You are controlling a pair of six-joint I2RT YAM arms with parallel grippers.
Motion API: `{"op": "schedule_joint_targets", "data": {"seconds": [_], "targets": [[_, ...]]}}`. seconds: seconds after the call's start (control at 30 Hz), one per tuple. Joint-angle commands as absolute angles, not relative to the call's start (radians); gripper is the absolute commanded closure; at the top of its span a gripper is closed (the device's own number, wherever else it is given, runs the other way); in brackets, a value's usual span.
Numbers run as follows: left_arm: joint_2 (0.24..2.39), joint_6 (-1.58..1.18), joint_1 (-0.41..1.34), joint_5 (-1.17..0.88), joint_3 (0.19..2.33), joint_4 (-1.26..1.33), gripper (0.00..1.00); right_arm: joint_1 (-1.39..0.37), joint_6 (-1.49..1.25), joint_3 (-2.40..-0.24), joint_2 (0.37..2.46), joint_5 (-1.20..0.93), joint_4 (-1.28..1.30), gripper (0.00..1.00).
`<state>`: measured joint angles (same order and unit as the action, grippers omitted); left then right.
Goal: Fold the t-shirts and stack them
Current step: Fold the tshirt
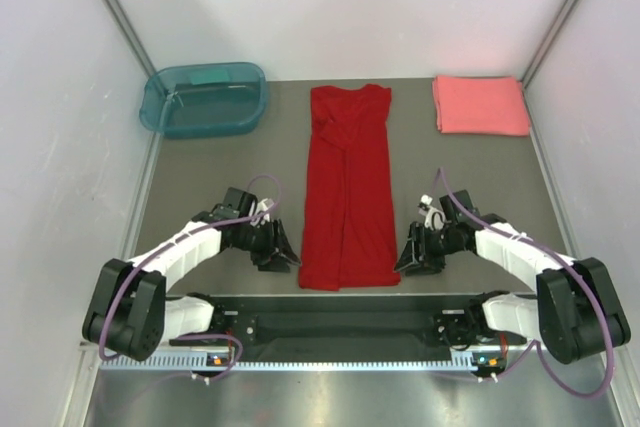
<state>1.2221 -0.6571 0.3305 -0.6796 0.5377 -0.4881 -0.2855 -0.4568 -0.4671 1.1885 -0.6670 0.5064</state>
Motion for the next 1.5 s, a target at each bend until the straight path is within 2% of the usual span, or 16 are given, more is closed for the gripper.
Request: {"op": "schedule_joint_targets", "data": {"seconds": [0.0, 0.37, 0.5, 0.9, 1.23, 1.33, 1.47], "targets": [[1.223, -0.683, 0.341, -0.718, 0.496, -0.442, 0.52, -0.284, -0.466, -0.439, 1.173, -0.706, 0.433, 0.54], [1.279, -0.775, 0.426, -0.692, 0.472, -0.328, 0.46, -0.284, -0.491, -0.394, 1.238, -0.752, 0.344, 0.57], [1.331, -0.795, 0.479, -0.640, 0.488, -0.339, 0.46, -0.284, -0.491, -0.379, 1.241, -0.753, 0.330, 0.58], [1.358, -0.834, 0.483, -0.580, 0.476, -0.311, 0.50, -0.284, -0.497, -0.341, 1.256, -0.762, 0.281, 0.61], [1.373, -0.834, 0.485, -0.607, 0.459, -0.265, 0.62, -0.284, -0.505, -0.328, 1.290, -0.782, 0.232, 0.63], [1.385, -0.833, 0.486, -0.630, 0.460, -0.242, 0.72, -0.291, -0.515, -0.318, 1.301, -0.792, 0.210, 0.71], [1.391, -0.825, 0.509, -0.643, 0.469, -0.236, 0.87, -0.296, -0.537, -0.305, 1.273, -0.784, 0.202, 0.88]]}}
